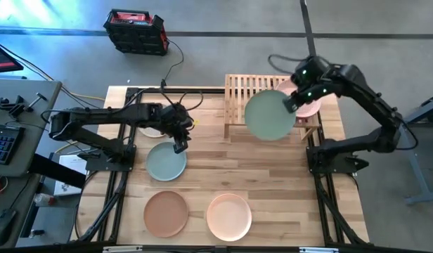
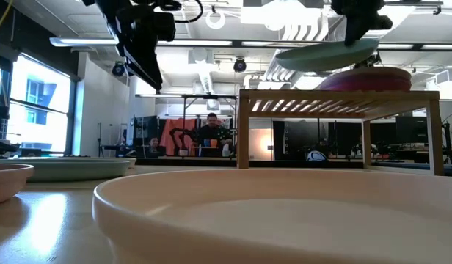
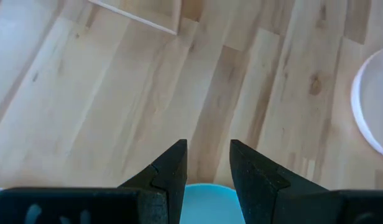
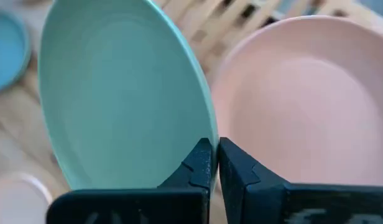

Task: Place and stack plates onto a shelf
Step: Stack the green plate on top of the light orange plate on the shelf

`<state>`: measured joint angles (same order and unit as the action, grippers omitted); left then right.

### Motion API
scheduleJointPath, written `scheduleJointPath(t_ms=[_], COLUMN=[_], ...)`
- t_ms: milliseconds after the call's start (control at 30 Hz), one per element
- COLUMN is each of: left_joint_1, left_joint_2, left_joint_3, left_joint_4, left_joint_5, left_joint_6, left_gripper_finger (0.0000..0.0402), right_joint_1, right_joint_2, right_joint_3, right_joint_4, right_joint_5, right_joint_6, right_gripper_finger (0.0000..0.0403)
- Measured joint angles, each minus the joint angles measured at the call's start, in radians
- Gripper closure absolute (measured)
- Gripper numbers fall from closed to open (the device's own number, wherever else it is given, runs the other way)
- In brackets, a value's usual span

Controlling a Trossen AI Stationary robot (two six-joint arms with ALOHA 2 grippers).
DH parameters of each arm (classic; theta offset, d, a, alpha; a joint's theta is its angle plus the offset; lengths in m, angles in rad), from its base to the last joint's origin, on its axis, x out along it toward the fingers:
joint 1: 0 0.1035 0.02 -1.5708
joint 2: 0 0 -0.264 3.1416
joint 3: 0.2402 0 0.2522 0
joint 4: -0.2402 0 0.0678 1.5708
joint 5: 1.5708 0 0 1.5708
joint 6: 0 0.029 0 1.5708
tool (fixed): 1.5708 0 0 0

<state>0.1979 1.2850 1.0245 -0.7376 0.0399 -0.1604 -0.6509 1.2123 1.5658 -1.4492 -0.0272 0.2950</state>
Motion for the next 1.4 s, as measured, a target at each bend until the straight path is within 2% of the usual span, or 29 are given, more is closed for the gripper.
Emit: scheduleJointPath(t_ms=[233,433,667,933,1133,1400], left_joint_1=[0.070,0.124,0.171,0.177,0.177,0.177], left_joint_2=[0.000,0.000,0.000,0.000,0.000,0.000], left_joint_3=[0.000,0.000,0.000,0.000,0.000,0.000], left_joint_4=[0.000,0.000,0.000,0.002,0.002,0.002], left_joint_5=[0.000,0.000,0.001,0.001,0.001,0.001], left_joint_6=[0.047,0.077,0.085,0.085,0.086,0.086], left_gripper_finger=[0.0293,0.0293,0.0293,0.0293,0.0293,0.0293], right_joint_1=[-0.205,-0.279,-0.278,-0.218,-0.181,-0.177], right_joint_2=[-0.020,-0.043,-0.112,-0.189,-0.239,-0.286], right_joint_3=[0.000,0.000,0.000,-0.006,-0.062,-0.151], right_joint_4=[0.012,0.015,-0.024,-0.120,-0.121,-0.114], right_joint_5=[0.003,0.042,0.140,0.255,0.310,0.307], right_joint_6=[0.067,0.179,0.427,0.705,0.829,0.903], right_gripper_finger=[0.0403,0.0403,0.0403,0.0403,0.0403,0.0403])
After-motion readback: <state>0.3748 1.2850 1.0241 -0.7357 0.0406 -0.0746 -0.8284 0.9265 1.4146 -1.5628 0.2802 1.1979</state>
